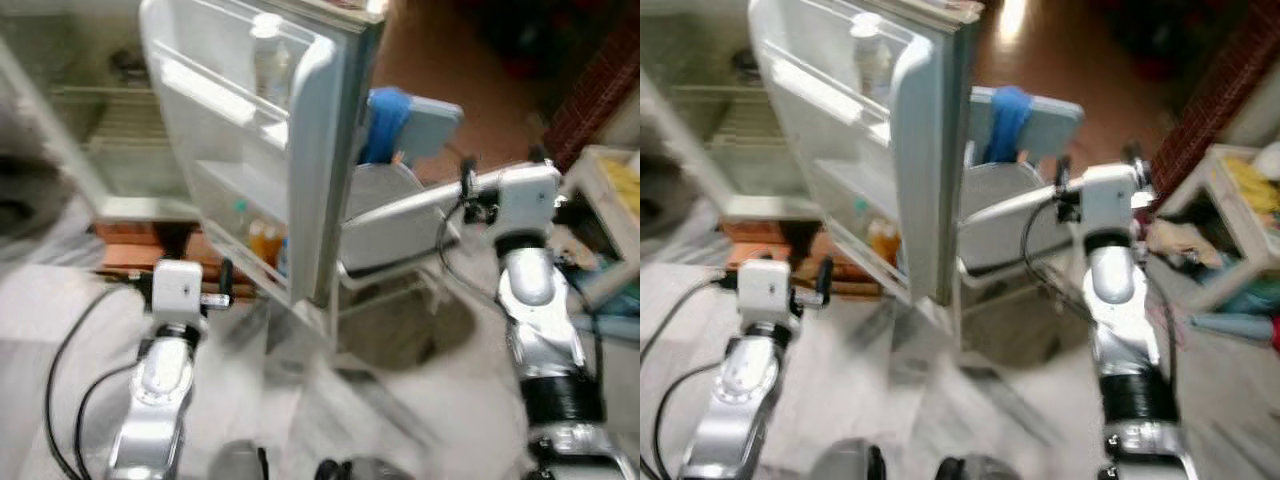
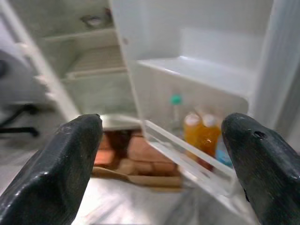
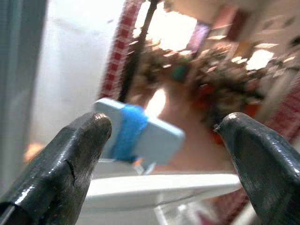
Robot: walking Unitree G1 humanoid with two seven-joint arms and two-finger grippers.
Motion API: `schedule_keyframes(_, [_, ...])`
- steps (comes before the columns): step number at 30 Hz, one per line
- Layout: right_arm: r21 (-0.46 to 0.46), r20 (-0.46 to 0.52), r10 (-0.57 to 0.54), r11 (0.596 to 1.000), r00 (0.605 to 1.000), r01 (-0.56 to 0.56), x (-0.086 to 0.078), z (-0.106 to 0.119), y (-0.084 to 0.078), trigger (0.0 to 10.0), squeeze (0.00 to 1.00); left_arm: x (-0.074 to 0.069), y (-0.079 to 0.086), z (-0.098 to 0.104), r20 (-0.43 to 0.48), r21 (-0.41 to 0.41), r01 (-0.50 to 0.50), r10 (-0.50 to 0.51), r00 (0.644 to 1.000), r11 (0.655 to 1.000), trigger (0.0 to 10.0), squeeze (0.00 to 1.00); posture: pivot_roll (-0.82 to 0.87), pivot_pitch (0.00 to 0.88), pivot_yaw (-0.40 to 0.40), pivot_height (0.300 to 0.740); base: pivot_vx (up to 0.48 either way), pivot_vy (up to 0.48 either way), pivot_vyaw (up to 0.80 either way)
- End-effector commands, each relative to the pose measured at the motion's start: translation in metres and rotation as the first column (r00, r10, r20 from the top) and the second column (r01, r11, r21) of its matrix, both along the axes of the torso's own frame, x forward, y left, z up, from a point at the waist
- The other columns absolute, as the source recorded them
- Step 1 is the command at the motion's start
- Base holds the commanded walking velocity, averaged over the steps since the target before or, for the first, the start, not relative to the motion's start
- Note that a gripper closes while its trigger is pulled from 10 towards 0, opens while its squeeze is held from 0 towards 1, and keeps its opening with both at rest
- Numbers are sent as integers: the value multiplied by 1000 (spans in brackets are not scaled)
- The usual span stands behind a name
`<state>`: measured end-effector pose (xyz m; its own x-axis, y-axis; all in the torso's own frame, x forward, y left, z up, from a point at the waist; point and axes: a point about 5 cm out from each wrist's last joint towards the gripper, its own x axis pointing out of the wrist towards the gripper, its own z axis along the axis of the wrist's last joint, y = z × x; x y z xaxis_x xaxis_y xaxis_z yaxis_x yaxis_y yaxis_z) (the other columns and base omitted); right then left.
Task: Restocking fridge
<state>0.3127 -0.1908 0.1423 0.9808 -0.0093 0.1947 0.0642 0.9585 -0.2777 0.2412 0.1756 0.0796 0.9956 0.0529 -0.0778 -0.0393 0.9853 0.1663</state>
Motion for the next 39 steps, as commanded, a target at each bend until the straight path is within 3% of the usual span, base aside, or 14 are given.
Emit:
schedule_keyframes(1, [48, -98, -2, 999, 995, 7, -7, -20, -5, 10000, 0, 2, -8, 3, 14, -5, 30, -30, 999, 1000, 10000, 0, 79, 71, -28, 740, 0, 0, 550])
schedule_keyframes(4, [140, -200, 37, 990, 979, -8, -21, -49, 6, 10000, 0, 4, -10, 5, 34, -19, 33, -32, 999, 999, 10000, 0, 80, 68, -30, 740, 0, 0, 0])
schedule_keyframes(8, [172, -233, 88, 984, 968, -48, -31, -62, 21, 10000, 0, 5, -10, 6, 41, -19, 33, -32, 999, 999, 10000, 0, 81, 68, -32, 740, 0, 0, 0])
schedule_keyframes(14, [156, -189, 113, 984, 975, -84, -22, -51, 26, 10000, 0, 5, -13, 7, 51, -28, 62, -60, 997, 998, 10000, 0, 83, 60, -35, 740, 0, 0, 0])
schedule_keyframes(28, [126, -110, 120, 986, 987, -105, -13, -33, 28, 10000, 0, 6, -13, 1, 24, -25, 76, -76, 997, 997, 10000, 0, 85, 54, -41, 740, 408, 0, 717])
schedule_keyframes(32, [118, -98, 103, 989, 990, -91, -10, -30, 26, 10000, 0, 6, -14, 1, 26, -30, 85, -84, 996, 996, 10000, 0, 83, 58, -41, 740, 461, 0, 0])
schedule_keyframes(39, [115, -86, 77, 991, 993, -67, -8, -27, 20, 10000, 0, 5, -15, -1, -2, -44, 86, -86, 996, 995, 10000, 0, 81, 62, -38, 740, 0, 0, 0])
